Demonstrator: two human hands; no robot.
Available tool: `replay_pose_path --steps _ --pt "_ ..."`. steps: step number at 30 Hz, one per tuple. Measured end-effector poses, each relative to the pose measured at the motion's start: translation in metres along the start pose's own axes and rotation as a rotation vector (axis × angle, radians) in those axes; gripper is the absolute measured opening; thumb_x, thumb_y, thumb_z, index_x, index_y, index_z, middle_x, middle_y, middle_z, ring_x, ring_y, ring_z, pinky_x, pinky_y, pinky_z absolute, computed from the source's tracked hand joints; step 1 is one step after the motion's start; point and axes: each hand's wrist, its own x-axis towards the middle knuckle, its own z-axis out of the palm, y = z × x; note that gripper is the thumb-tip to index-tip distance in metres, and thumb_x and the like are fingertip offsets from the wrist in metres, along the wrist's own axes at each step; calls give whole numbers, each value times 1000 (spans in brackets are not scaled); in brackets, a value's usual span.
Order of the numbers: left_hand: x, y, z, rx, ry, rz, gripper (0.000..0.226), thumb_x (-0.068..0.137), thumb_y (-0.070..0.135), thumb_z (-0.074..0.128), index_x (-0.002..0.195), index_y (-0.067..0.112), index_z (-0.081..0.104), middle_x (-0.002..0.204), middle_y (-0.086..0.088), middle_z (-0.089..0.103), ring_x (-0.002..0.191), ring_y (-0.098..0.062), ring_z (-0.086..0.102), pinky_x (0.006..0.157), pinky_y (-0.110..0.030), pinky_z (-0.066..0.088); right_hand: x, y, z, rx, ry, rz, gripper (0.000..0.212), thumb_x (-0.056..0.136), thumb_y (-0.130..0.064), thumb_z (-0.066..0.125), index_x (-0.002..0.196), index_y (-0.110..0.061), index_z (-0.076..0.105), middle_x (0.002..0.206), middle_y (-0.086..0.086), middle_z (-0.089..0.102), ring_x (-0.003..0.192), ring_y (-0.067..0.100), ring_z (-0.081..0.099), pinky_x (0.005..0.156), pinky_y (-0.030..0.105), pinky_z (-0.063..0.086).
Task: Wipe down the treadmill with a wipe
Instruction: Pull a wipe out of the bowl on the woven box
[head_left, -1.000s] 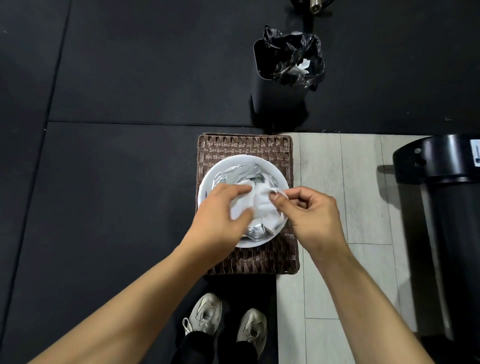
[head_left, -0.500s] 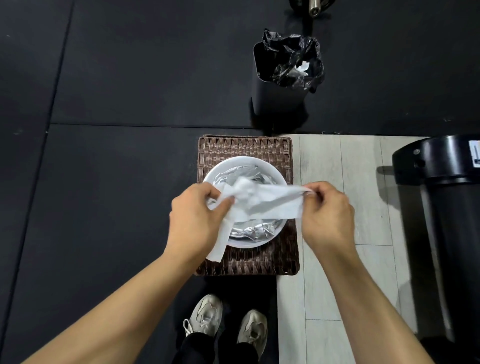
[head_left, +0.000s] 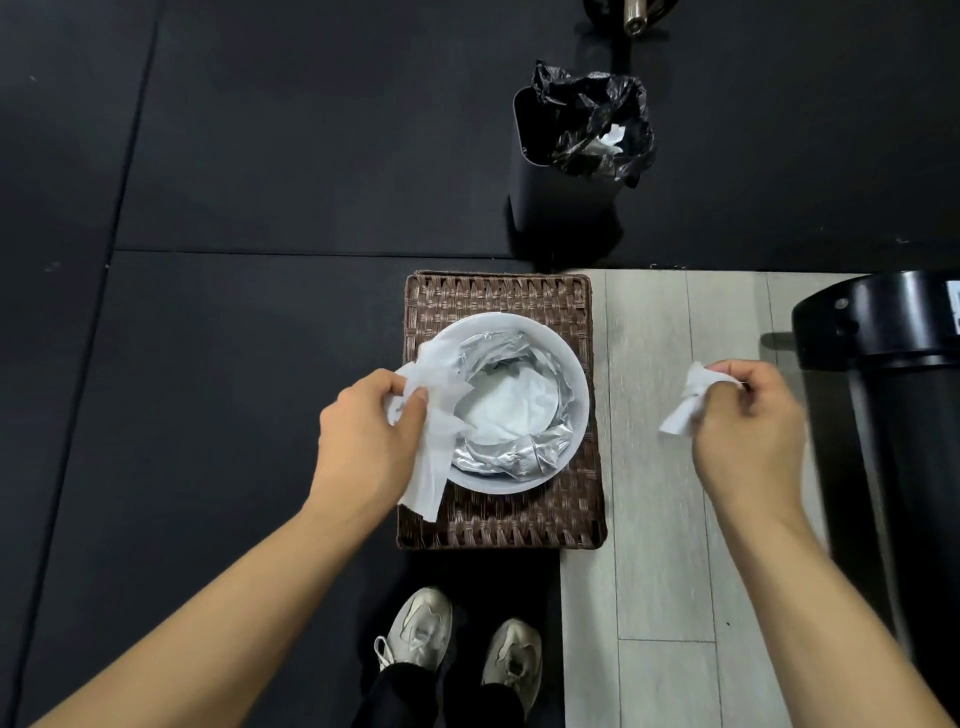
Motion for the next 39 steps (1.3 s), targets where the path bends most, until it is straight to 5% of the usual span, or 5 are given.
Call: replay_pose_path --steps 9,14,22,29,39 --pt "-11 25 2 -118 -55 41 10 97 34 66 94 25 64 82 6 69 66 -3 65 49 -18 48 -38 -29 18 254 -188 -39 10 99 -11 59 101 -19 65 90 -8 67 72 -2 64 58 11 49" --pt "-16 28 -3 -145 -73 72 8 96 34 68 92 28 66 79 7 72 69 -11 66 56 -26 51 -37 -35 36 142 -392 -36 18 99 -18 63 112 -30 67 100 -15 68 87 13 70 74 36 59" --pt "-33 41 -20 -142 -252 206 8 94 31 71 87 29 67 61 21 60 52 -5 47 53 -15 36 -56 -43 27 97 -730 -225 58 95 -3 57 129 -50 58 137 -22 51 128 -3 47 106 24 44" --pt "-64 75 -65 -183 -403 218 13 92 22 73 101 32 70 82 14 70 69 -13 63 70 -23 51 -81 -86 -24 275 -689 -214 6 91 -21 75 91 -25 71 92 -16 72 81 -4 66 68 14 51" --pt "-128 141 -135 -296 -305 76 42 97 9 60 130 35 52 99 3 77 90 -17 73 80 -36 57 -135 -164 -138 303 -680 -102 4 96 -17 69 98 -17 72 88 -2 76 78 8 70 68 24 53"
